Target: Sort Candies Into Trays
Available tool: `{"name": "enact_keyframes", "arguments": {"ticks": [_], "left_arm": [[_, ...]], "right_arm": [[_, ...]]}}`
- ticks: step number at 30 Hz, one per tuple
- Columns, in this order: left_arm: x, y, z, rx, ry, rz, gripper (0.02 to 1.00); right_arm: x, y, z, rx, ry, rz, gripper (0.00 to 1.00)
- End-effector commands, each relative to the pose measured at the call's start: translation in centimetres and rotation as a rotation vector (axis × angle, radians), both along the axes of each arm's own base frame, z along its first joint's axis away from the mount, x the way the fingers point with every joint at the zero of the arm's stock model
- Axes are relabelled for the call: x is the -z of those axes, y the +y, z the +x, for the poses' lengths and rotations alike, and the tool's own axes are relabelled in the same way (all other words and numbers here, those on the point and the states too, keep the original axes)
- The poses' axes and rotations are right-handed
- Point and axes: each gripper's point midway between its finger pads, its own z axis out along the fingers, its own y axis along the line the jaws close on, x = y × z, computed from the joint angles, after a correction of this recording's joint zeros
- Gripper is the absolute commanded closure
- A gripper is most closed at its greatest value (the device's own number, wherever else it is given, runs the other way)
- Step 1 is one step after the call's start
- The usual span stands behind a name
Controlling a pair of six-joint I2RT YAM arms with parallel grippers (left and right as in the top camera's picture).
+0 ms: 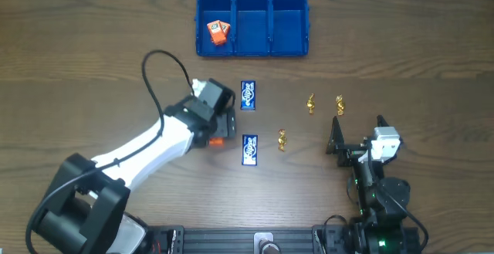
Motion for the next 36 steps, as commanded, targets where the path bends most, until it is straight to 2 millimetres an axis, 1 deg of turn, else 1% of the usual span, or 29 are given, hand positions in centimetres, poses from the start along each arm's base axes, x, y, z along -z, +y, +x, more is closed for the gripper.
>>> {"name": "enact_keyframes", "arguments": {"ticks": [1, 5, 8, 10, 13, 15, 20, 24, 26, 28, 30, 32, 34, 36], "left_arm": [[0.9, -0.4, -1.6, -0.016, 0.027, -0.009, 0.117], [1.7, -0.4, -2.0, -0.01, 0.046, 0.007, 0.148], [2.3, -0.3, -2.1, -0.013, 0.063, 0.018, 0.191], [2.8, -0.2, -2.2, -0.013, 0.072, 0.026, 0.235], [3.2, -0.1, -2.3, -0.013, 0.083, 0.038, 0.332], [3.2, 0.0, -2.3, -0.014, 0.08, 0.044, 0.415], [3.2, 0.0, -2.2, -0.014, 0.069, 0.056, 0.546], [3.1, -0.2, -2.3, -0.011, 0.06, 0.06, 0.599], [3.0, -0.4, -2.0, -0.011, 0.05, 0.052, 0.643], [2.7, -0.6, -1.5, -0.013, 0.035, 0.049, 0.656], [2.0, -0.9, -0.7, -0.017, 0.008, 0.047, 0.665], [0.1, -1.2, 0.8, -0.023, -0.04, 0.062, 0.671], [-2.5, -1.1, 2.5, -0.042, -0.093, 0.092, 0.669], [-6.1, -1.2, 4.6, -0.046, -0.164, 0.118, 0.669]], "right_arm": [[0.1, 0.0, 0.0, -0.004, 0.0, -0.012, 0.003], [0.1, 0.0, 0.0, -0.004, 0.0, -0.012, 0.003], [0.1, 0.0, 0.0, -0.004, 0.0, -0.012, 0.003], [0.1, 0.0, 0.0, -0.004, 0.0, -0.012, 0.003], [0.1, 0.0, 0.0, -0.004, 0.0, -0.012, 0.003], [0.1, 0.0, 0.0, -0.004, 0.0, -0.012, 0.003], [0.1, 0.0, 0.0, -0.004, 0.0, -0.012, 0.003], [0.1, 0.0, 0.0, -0.004, 0.0, -0.012, 0.003], [0.1, 0.0, 0.0, -0.004, 0.0, -0.012, 0.003], [0.1, 0.0, 0.0, -0.004, 0.0, -0.012, 0.003], [0.1, 0.0, 0.0, -0.004, 0.0, -0.012, 0.003], [0.1, 0.0, 0.0, -0.004, 0.0, -0.012, 0.003], [0.1, 0.0, 0.0, -0.004, 0.0, -0.012, 0.003], [0.1, 0.0, 0.0, -0.004, 0.0, -0.012, 0.003]]}}
